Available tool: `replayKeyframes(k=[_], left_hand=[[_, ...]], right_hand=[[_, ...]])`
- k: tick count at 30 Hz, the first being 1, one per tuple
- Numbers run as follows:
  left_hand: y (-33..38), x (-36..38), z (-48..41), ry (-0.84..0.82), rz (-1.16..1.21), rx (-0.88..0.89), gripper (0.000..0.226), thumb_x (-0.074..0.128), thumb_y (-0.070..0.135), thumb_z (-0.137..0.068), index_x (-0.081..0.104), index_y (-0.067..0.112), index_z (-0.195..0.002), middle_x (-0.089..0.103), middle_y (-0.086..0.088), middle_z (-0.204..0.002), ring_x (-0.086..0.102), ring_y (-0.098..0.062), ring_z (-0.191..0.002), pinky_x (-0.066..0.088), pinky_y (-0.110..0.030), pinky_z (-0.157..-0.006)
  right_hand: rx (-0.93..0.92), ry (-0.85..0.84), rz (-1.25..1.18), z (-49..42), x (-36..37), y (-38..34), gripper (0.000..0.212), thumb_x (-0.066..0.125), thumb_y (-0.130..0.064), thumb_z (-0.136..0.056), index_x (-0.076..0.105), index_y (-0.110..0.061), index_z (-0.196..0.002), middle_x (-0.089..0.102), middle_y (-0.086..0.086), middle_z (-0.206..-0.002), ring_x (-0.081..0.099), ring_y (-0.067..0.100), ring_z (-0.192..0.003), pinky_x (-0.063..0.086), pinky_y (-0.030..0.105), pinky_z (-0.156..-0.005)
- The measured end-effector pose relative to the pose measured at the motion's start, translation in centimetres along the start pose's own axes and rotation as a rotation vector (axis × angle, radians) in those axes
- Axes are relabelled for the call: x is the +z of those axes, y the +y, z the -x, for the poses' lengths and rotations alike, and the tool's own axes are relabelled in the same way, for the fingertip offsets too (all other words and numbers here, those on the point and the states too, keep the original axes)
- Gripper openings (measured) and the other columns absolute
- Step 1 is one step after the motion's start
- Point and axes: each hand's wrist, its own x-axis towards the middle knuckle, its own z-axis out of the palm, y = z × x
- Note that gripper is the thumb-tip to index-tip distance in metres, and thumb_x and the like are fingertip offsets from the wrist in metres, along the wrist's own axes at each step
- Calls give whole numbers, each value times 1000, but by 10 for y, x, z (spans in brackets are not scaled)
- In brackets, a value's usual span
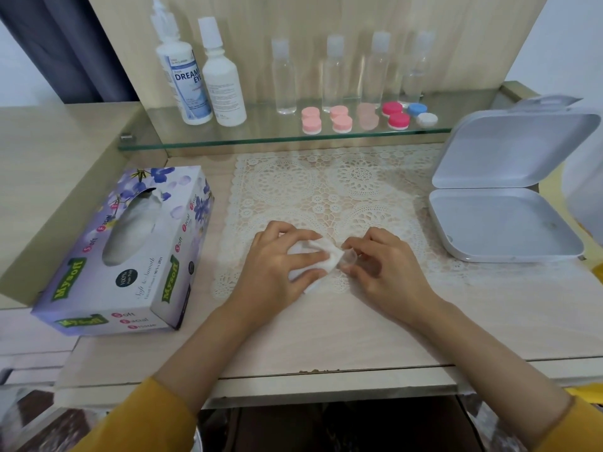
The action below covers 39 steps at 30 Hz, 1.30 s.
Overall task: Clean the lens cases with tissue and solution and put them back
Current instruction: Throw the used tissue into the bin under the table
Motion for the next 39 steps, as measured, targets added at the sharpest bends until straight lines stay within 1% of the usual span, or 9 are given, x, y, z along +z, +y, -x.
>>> replayKeyframes(k=[6, 9, 11, 13, 20, 26, 30, 35, 39], left_hand=[[-1, 1, -2, 1, 143, -49, 17, 62, 32, -78, 74, 20, -81, 65, 0, -97, 43, -15, -93, 42, -36, -76], [2, 1, -1, 12, 71, -76, 19, 61, 33, -77, 72, 18, -79, 65, 0, -93, 45, -15, -90, 44, -40, -71], [6, 1, -1, 20, -17, -67, 19, 59, 31, -78, 71, 16, -79, 65, 0, -92, 46, -14, -89, 38, -36, -72], [8, 0, -1, 27, -64, -44, 19, 58, 29, -79, 72, 16, -82, 65, -1, -93, 46, -14, -88, 35, -31, -73], [0, 1, -2, -7, 51, -46, 18, 60, 30, -79, 74, 17, -81, 66, 1, -94, 45, -15, -88, 46, -45, -66], [4, 0, -1, 17, -15, -57, 17, 60, 31, -78, 72, 20, -80, 67, 7, -95, 46, -14, -87, 35, -35, -75], [6, -1, -1, 17, -69, -27, 17, 60, 31, -78, 74, 21, -83, 68, 9, -98, 46, -15, -87, 34, -34, -76], [3, -1, -2, 5, 58, -81, 16, 62, 34, -75, 74, 24, -79, 67, 10, -95, 45, -12, -89, 36, -33, -76], [8, -2, -2, 24, -27, -77, 16, 62, 33, -75, 72, 21, -77, 68, 9, -92, 47, -13, -87, 33, -30, -77]], right_hand=[[-29, 25, 1, 0, 2, 1, 21, 64, -14, -69, 70, -7, -88, 44, -6, -69, 43, 13, -63, 31, 16, -60], [-39, 29, -7, -1, 2, 1, 22, 63, -10, -66, 70, -6, -87, 46, -4, -68, 47, 17, -63, 36, 21, -58], [-47, 26, -1, -1, 2, 1, 20, 63, -10, -66, 69, -6, -84, 48, -1, -67, 48, 19, -61, 38, 25, -57], [-53, 21, 5, -1, 2, 0, 17, 64, -12, -67, 68, -6, -81, 48, 1, -65, 47, 21, -59, 37, 24, -56], [-65, 25, -4, 0, 2, 1, 12, 65, -13, -69, 67, -7, -79, 44, 0, -63, 44, 20, -58, 34, 25, -56], [-70, 34, -17, -1, 2, 2, 15, 66, -9, -67, 69, -7, -82, 47, 2, -64, 47, 22, -59, 35, 25, -58], [-68, 49, -22, -2, 1, 1, 17, 65, -10, -67, 70, -7, -83, 51, 6, -64, 50, 24, -60, 38, 29, -58], [-70, 54, -26, -1, 1, 1, 17, 65, -10, -67, 70, -7, -83, 51, 5, -65, 50, 24, -60, 39, 28, -58], [-72, 59, -20, -1, 3, 2, 17, 66, -11, -66, 70, -8, -83, 52, 4, -64, 50, 24, -60, 38, 29, -60]])
